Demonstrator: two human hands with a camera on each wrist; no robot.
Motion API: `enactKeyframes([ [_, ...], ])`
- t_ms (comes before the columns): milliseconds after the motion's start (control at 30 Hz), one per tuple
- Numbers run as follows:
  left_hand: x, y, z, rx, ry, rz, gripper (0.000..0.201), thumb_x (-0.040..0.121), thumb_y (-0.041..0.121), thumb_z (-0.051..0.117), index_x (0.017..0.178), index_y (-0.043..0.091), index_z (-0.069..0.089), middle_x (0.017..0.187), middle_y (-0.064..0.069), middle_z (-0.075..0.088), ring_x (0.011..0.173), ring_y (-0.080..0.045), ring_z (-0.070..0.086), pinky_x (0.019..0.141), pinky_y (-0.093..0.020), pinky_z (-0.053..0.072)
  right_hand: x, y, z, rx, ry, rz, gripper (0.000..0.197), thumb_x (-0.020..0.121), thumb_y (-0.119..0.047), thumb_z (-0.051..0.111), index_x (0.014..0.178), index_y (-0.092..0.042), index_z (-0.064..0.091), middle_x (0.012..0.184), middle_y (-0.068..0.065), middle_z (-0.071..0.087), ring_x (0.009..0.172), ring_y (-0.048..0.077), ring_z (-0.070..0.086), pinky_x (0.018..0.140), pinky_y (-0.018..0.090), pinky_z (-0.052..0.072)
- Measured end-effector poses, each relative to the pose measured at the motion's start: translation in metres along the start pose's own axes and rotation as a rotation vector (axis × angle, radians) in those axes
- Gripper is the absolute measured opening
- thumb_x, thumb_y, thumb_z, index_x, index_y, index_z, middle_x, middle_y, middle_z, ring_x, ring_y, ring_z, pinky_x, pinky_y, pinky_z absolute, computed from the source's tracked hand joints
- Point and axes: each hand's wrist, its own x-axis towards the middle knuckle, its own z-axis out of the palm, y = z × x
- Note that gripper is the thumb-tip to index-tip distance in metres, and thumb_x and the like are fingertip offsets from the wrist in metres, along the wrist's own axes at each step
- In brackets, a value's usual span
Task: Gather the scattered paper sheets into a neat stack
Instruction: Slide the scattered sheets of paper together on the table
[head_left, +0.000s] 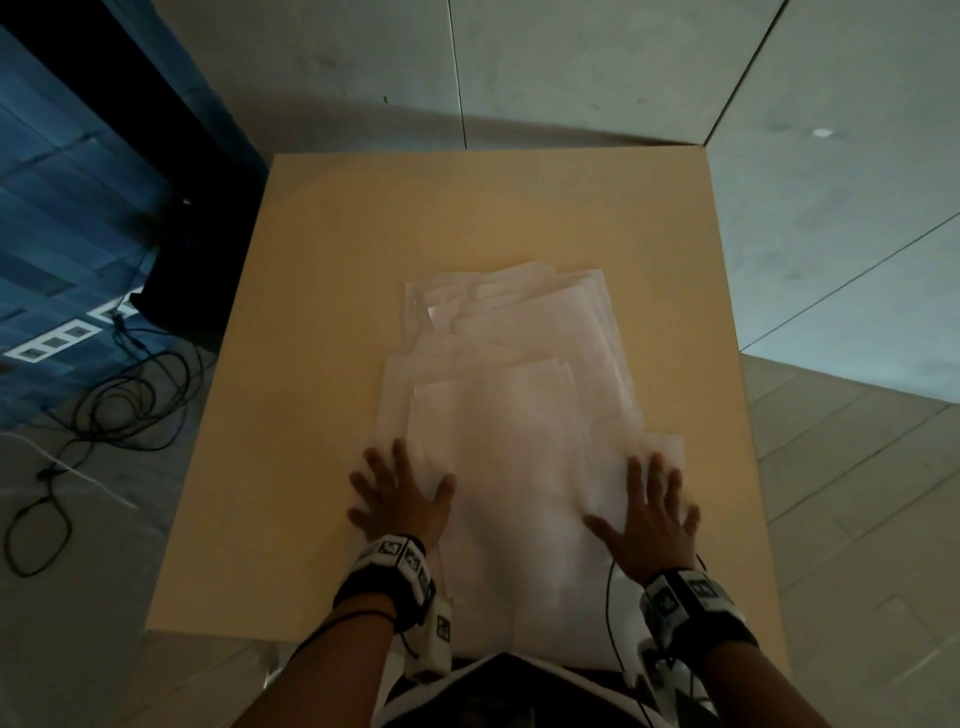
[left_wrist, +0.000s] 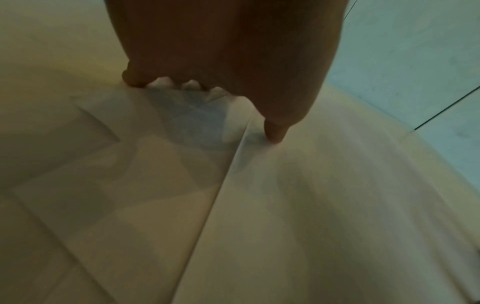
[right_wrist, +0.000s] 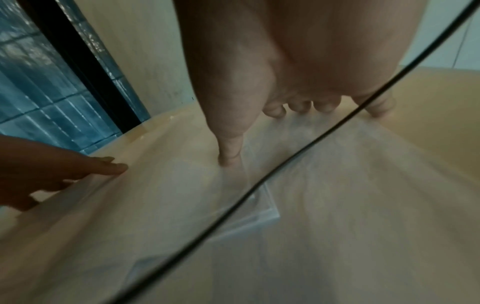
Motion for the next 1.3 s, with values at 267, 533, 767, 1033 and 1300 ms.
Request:
enactKeyframes([
  [267,-0.002,-0.019,-0.010,-0.026,0.033,0.023,0.095,0.082,0.075,0.043,0.149,0.042,-0.017,0.159,0.004,-0.026,0.147,-0.034,-0.014,0.114,-0.062,0.008,-0.015,0.027,0.006,0.095,0.057,0.069,0.090,0.089,-0.062,0.043,0.152,-0.026,-0.010,0.159,0.000,-0.022,0.147,0.027,-0.014,0.118,0.057,0.005],
  [533,-0.021,-0.004,0.023,0.082,-0.008,0.084,0.091,0.082,0.078,0.033,0.149,0.041,-0.018,0.157,0.002,-0.029,0.145,-0.038,-0.019,0.115,-0.061,0.006,-0.020,0.032,0.025,0.004,0.059,-0.011,0.084,0.092,-0.063,0.030,0.151,-0.024,-0.015,0.157,0.001,-0.027,0.145,0.027,-0.023,0.116,0.060,-0.003],
  [767,-0.019,-0.002,0.004,-0.021,0.058,0.075,0.092,0.083,0.073,0.045,0.149,0.045,-0.012,0.159,0.007,-0.024,0.147,-0.034,-0.012,0.115,-0.060,0.009,-0.020,0.032,0.004,0.083,0.146,-0.020,0.081,0.092,-0.064,0.033,0.152,-0.028,-0.008,0.159,-0.001,-0.021,0.147,0.025,-0.017,0.116,0.055,-0.005],
  [1033,-0.019,-0.002,0.013,0.047,-0.032,0.026,0.095,0.080,0.078,0.040,0.149,0.043,-0.015,0.158,0.005,-0.027,0.146,-0.036,-0.015,0.115,-0.060,0.009,-0.020,0.039,0.017,0.012,0.098,-0.034,0.079,0.095,-0.058,0.031,0.153,-0.023,-0.009,0.159,0.001,-0.020,0.148,0.024,-0.015,0.119,0.055,0.003],
  [1300,-0.032,0.023,0.024,0.088,-0.062,0.050,0.094,0.082,0.077,0.038,0.149,0.041,-0.017,0.158,0.003,-0.029,0.145,-0.040,-0.016,0.116,-0.056,0.009,-0.003,0.025,0.011,-0.057,0.079,-0.065,0.081,0.092,-0.065,0.022,0.151,-0.023,-0.015,0.157,0.001,-0.025,0.146,0.025,-0.019,0.118,0.053,-0.004],
])
